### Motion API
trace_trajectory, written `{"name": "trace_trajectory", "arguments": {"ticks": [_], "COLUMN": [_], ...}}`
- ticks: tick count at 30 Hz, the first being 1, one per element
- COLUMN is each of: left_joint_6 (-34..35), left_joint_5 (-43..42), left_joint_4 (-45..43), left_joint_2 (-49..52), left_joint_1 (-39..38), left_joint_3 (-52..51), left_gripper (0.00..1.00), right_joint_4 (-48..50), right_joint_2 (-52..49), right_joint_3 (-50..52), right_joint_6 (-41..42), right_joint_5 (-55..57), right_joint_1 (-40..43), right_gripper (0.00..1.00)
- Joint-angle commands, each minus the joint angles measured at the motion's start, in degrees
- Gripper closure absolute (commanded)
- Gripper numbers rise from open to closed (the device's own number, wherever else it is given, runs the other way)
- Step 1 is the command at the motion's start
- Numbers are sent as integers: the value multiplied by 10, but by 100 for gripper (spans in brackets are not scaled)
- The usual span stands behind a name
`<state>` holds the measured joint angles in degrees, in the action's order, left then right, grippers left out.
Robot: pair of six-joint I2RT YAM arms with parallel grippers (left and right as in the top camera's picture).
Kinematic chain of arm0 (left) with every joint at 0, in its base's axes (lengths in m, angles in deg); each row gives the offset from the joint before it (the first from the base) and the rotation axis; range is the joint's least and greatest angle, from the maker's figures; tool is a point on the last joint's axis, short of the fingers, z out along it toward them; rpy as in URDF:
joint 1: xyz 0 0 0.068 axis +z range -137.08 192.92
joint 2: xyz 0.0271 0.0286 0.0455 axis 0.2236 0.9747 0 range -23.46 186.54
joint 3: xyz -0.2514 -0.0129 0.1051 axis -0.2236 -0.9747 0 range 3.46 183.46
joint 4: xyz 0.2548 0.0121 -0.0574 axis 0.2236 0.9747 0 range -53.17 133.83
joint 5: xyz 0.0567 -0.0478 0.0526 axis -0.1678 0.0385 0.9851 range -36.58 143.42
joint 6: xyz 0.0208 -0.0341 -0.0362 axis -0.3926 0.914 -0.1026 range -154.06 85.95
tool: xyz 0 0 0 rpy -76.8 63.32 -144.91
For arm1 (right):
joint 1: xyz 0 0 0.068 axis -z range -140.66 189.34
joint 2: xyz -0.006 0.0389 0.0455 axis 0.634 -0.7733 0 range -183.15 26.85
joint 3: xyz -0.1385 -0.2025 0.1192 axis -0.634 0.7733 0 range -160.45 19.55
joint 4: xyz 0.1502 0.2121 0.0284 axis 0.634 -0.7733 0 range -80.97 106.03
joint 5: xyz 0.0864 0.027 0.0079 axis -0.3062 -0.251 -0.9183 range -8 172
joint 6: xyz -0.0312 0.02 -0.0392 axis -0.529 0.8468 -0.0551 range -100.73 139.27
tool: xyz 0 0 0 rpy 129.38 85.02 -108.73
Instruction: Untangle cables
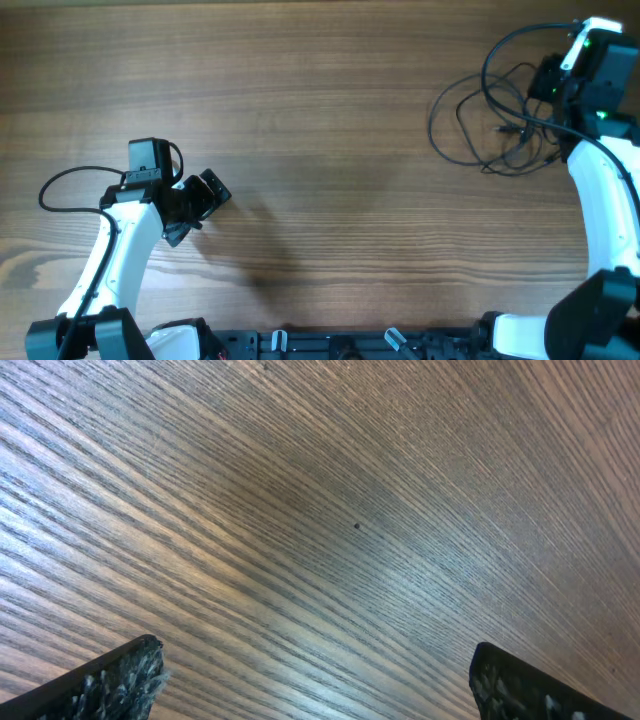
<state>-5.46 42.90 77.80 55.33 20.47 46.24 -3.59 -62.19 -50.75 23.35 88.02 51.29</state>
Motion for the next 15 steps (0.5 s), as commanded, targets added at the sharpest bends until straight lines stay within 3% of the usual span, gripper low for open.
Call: {"name": "trace_trajectory", "arguments": {"ticks": [1, 6, 11, 15], "left_joint_6": [6, 21, 23, 36], "left_joint_5": [-5, -6, -102, -103], "left_joint_4": [0, -9, -121, -217], "left_joint_2": [-6, -6, -6, -6], "left_joint_1": [-3, -3, -11, -109], "left_joint_3": [2, 2, 2, 2], "left_gripper": [0, 0, 0, 2], "right_joint_4": [-9, -29, -41, -69], "right_joint_2": [-28, -42, -42, -43], "right_joint_3": [-3, -3, -1, 5], "right_joint_6": [10, 12, 35, 2], "right_joint_5": [-91, -156, -330, -346], "right_joint_1": [1, 1, -9, -85], "right_gripper": [20, 18, 18, 17]}}
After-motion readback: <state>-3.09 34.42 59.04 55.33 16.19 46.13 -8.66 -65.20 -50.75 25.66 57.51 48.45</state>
